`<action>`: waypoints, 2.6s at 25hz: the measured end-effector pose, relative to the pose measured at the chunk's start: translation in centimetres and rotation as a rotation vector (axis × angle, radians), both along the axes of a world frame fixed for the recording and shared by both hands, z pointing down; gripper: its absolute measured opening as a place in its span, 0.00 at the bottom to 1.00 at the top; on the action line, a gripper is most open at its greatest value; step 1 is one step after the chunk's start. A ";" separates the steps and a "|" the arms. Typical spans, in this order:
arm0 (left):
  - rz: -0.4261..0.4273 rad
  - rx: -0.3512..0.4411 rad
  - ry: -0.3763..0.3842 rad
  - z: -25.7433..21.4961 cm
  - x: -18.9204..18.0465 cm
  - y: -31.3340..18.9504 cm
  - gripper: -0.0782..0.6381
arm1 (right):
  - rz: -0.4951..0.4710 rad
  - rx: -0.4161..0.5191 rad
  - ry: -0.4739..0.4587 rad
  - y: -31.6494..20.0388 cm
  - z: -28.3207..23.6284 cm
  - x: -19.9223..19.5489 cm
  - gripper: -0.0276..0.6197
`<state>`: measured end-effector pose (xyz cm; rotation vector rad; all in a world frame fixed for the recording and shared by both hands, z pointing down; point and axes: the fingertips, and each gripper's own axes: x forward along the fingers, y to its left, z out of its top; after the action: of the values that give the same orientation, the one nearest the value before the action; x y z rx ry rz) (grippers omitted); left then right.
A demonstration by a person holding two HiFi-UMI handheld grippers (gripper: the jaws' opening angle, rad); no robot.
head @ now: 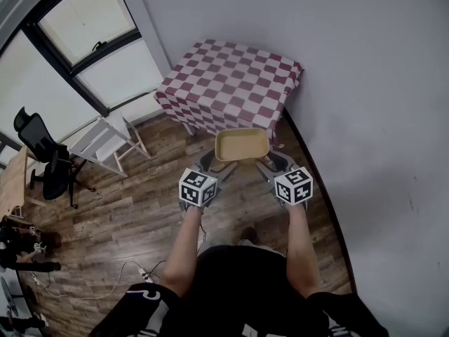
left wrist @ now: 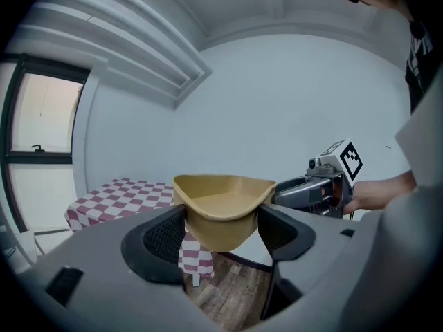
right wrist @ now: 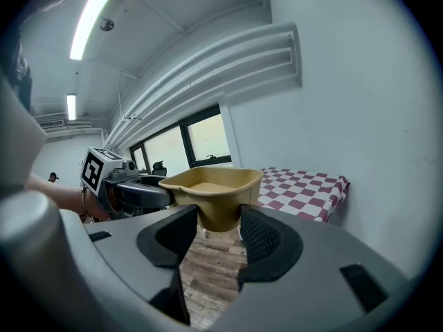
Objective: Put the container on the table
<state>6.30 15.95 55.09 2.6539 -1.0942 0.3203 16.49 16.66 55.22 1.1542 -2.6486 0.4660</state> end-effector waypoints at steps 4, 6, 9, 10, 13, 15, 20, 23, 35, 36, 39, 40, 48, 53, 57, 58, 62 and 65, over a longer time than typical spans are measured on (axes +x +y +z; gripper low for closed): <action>-0.006 0.000 -0.004 0.1 0.7 -0.3 0.59 | -0.007 -0.003 -0.002 -0.4 0.1 0.7 0.37; -0.008 -0.001 -0.005 0.2 0.8 -0.5 0.59 | -0.011 -0.006 -0.003 -0.6 0.3 0.8 0.37; -0.009 -0.005 -0.005 0.2 0.9 -1.0 0.59 | -0.014 -0.009 0.000 -1.1 0.3 1.0 0.37; -0.008 -0.005 -0.005 0.2 1.0 -1.2 0.59 | -0.012 -0.009 0.001 -1.3 0.3 1.0 0.37; 0.003 -0.005 -0.005 0.4 1.1 -1.6 0.59 | -0.005 -0.007 0.004 -1.6 0.4 1.1 0.37; 0.015 -0.004 -0.004 0.5 1.3 -2.1 0.59 | 0.006 -0.007 0.007 -2.0 0.5 1.3 0.37; 0.048 -0.001 0.004 0.2 1.5 -4.1 0.59 | 0.039 -0.006 0.014 -3.6 0.1 1.5 0.37; 0.062 0.001 0.013 0.1 1.0 -5.4 0.59 | 0.055 -0.006 0.020 -4.7 0.0 0.9 0.37; 0.108 -0.002 0.025 0.1 -3.0 -10.9 0.59 | 0.099 -0.013 0.035 -9.8 -0.2 -3.2 0.37; 0.110 -0.002 0.025 0.1 -3.5 -11.4 0.59 | 0.101 -0.013 0.035 -10.2 -0.2 -3.7 0.37; 0.112 -0.003 0.024 0.1 -5.3 -12.8 0.59 | 0.103 -0.012 0.037 -11.7 -0.3 -5.5 0.37; 0.112 -0.004 0.025 0.0 -6.0 -13.4 0.59 | 0.104 -0.012 0.039 -12.2 -0.3 -6.1 0.37; 0.122 -0.003 0.039 0.0 -9.8 -16.9 0.59 | 0.114 -0.011 0.055 -15.6 -0.5 -10.0 0.37; 0.130 -0.001 0.048 0.0 -11.9 -18.5 0.59 | 0.123 -0.011 0.066 -17.1 -0.5 -12.1 0.37; 0.134 0.002 0.051 0.1 -13.5 -19.6 0.59 | 0.128 -0.008 0.069 -18.2 -0.5 -13.7 0.37; 0.135 0.003 0.053 0.1 -13.9 -19.9 0.59 | 0.129 -0.006 0.070 -18.5 -0.5 -14.1 0.37; 0.138 0.004 0.058 0.2 -15.9 -20.8 0.59 | 0.128 -0.004 0.079 -19.4 -0.5 -16.1 0.37; 0.139 0.000 0.061 0.7 -17.2 -21.3 0.59 | 0.124 -0.007 0.092 -19.9 -0.1 -17.4 0.37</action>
<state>-10.90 -5.36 55.81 2.7267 -0.8943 0.2628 -0.94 -3.19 55.11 1.3112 -2.5062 0.4323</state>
